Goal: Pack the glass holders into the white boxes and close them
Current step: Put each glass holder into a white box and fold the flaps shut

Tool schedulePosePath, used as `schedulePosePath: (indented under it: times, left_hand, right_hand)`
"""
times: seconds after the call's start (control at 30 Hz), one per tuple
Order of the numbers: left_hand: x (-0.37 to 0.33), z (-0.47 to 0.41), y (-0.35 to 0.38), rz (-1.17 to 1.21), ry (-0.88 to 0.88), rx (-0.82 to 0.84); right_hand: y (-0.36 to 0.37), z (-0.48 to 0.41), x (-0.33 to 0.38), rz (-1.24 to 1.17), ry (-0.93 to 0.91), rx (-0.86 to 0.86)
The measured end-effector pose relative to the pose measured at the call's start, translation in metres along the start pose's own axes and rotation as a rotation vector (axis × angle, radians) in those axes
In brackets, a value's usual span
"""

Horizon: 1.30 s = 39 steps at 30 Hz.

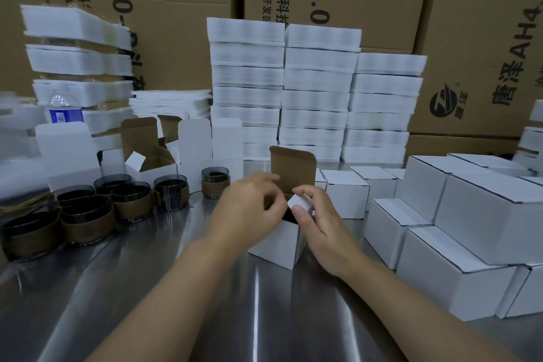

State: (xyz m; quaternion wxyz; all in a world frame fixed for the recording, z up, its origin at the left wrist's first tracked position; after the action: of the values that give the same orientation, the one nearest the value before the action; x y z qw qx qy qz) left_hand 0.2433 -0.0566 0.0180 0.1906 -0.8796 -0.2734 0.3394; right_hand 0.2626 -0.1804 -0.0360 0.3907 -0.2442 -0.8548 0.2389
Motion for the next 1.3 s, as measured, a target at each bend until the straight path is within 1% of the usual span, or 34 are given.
schedulePosePath:
  times: [0.07,0.13,0.23,0.3,0.33,0.4,0.53,0.6,0.73,0.8,0.9,1.03,1.1,1.3]
  left_hand:
    - [0.005,0.0,-0.021,0.139,-0.022,-0.2]
    - [0.021,0.002,-0.033,0.322,-0.112,-0.325]
    - [0.055,0.008,-0.037,0.592,-0.331,-0.468]
    - [0.083,0.011,-0.032,0.735,-0.506,-0.519]
    - [0.093,0.012,-0.027,0.783,-0.582,-0.512]
    - [0.109,0.013,-0.013,0.825,-0.691,-0.443]
    - [0.118,0.023,0.025,0.9,-0.79,-0.204]
    - [0.115,0.026,0.042,0.968,-0.822,-0.091]
    - [0.098,0.027,0.059,0.993,-0.787,0.082]
    - [0.099,0.026,0.061,1.0,-0.769,0.092]
    - [0.101,0.023,0.062,1.041,-0.735,0.112]
    - [0.096,0.021,0.065,1.15,-0.7,0.169]
    - [0.094,0.02,0.065,1.184,-0.694,0.173]
    - [0.089,0.02,0.065,1.171,-0.682,0.208]
  right_hand:
    - [0.0,0.0,0.0,0.026,0.0,0.0]
    - [0.0,0.0,0.0,0.037,0.003,0.012]
    - [-0.001,0.0,-0.003,-0.001,0.029,0.006]
    - [-0.001,-0.001,-0.005,-0.028,0.057,0.008]
    - [0.0,-0.001,-0.007,-0.047,0.075,0.013]
    - [0.002,-0.003,-0.011,-0.127,0.122,0.019]
    - [-0.001,-0.007,-0.018,-0.307,0.228,-0.018]
    - [-0.002,-0.008,-0.021,-0.412,0.276,-0.04]
    - [-0.007,-0.008,-0.03,-0.497,0.349,-0.115]
    - [-0.003,-0.007,-0.036,-0.592,0.412,-0.102]
    - [0.002,-0.008,-0.043,-0.638,0.459,-0.063]
    - [0.007,-0.011,-0.037,-0.651,0.405,0.069]
    - [0.008,-0.011,-0.033,-0.672,0.384,0.091]
    - [0.017,-0.009,-0.037,-0.781,0.44,0.15]
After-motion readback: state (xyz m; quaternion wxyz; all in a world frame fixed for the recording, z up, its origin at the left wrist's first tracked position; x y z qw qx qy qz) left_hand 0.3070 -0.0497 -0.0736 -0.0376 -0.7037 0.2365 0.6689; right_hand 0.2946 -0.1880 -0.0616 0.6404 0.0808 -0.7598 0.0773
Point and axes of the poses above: each hand's wrist, its own z-axis away from the middle knuckle, its own y-axis out of the palm, x = y × z, the point moved 10 cm from there along -z, towards the middle knuckle, and after that the axes turned 9 degrees about z, right-handed, at the moved point
